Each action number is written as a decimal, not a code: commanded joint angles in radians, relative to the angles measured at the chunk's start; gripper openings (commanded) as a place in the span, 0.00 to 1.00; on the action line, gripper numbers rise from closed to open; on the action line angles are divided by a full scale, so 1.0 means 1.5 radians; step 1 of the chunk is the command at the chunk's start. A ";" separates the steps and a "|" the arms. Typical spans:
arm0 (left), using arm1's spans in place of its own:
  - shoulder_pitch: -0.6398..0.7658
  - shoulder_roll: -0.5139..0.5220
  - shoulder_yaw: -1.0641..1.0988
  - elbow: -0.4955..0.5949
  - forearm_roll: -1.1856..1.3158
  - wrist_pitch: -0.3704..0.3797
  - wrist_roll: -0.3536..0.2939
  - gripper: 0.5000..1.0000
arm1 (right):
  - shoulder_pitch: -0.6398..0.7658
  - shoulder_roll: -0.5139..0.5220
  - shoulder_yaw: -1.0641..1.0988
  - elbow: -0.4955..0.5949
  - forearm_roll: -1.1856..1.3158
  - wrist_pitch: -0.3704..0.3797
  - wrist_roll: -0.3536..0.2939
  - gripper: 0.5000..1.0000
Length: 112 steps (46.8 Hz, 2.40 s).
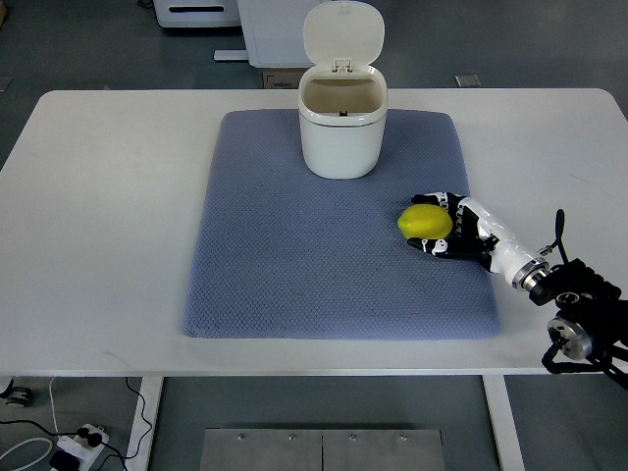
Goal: Put lemon in trash with right hand
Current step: 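Close the right hand fingers around the yellow lemon, then lift the lemon and carry it above the white trash bin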
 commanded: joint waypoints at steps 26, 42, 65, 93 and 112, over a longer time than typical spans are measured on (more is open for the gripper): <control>0.000 0.000 0.000 0.000 0.000 0.000 0.000 1.00 | 0.049 -0.005 0.006 0.001 0.009 -0.002 -0.002 0.00; 0.000 0.000 0.000 0.000 0.000 0.000 0.000 1.00 | 0.112 -0.043 0.007 0.003 0.041 -0.003 -0.006 0.00; 0.000 0.000 0.000 0.000 0.000 0.000 0.000 1.00 | 0.259 -0.073 -0.056 0.002 0.123 -0.010 -0.057 0.00; 0.000 0.000 0.000 0.000 0.000 0.000 0.000 1.00 | 0.440 -0.039 -0.225 -0.030 0.150 -0.041 -0.137 0.00; 0.000 0.000 0.000 0.000 0.000 0.000 0.000 1.00 | 0.523 0.048 -0.300 -0.076 0.183 -0.041 -0.176 0.00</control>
